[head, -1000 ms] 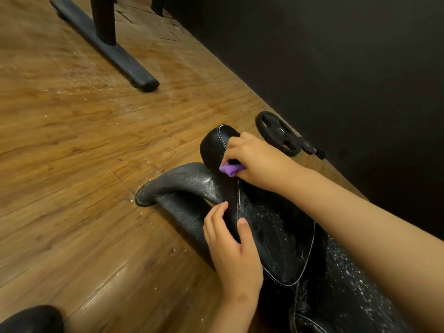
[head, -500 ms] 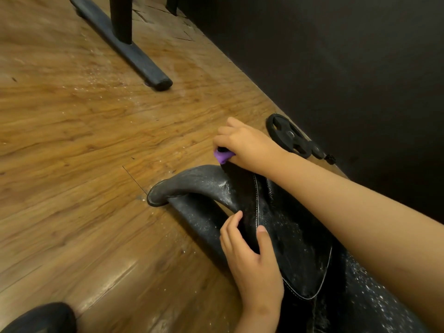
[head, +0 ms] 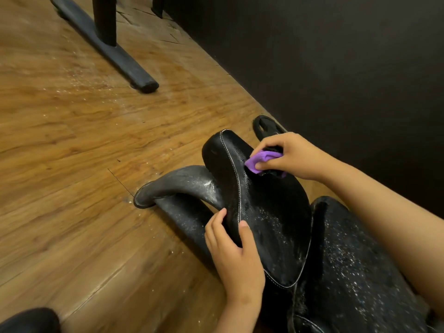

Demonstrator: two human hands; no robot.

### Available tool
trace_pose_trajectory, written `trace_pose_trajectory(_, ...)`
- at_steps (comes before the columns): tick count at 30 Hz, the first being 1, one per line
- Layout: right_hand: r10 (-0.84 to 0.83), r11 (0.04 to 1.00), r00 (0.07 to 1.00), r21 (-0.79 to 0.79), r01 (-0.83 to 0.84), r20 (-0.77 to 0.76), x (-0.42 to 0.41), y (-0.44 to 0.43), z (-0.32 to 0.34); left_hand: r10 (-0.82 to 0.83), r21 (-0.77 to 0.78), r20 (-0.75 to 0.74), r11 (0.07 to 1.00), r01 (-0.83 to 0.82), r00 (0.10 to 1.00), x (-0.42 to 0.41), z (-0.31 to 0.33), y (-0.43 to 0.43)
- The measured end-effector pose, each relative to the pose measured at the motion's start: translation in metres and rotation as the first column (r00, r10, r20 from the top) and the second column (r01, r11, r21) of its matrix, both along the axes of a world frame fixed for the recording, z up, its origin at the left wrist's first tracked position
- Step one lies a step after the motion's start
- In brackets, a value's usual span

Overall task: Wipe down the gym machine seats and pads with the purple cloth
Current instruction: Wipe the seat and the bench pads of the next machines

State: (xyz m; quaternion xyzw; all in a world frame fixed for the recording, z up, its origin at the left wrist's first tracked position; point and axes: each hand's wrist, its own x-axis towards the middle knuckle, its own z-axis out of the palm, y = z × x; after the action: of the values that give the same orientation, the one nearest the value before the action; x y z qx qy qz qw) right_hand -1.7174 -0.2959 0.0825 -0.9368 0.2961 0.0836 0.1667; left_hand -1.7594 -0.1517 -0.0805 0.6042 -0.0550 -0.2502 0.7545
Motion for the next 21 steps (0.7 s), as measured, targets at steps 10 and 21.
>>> trace_pose_trajectory(10,-0.033,0.999,0.971,0.025,0.028,0.237,0.019,0.009,-0.021,0.063,0.006,0.119,0.998,-0.064,0.991,-0.018,-0.007,0.002)
trace_pose_trajectory(21,0.089,0.896,0.99,-0.443,-0.031,0.111,0.082,0.016,-0.067,0.026,0.004,0.096,1.0,-0.027,0.995,-0.012,-0.007,0.002)
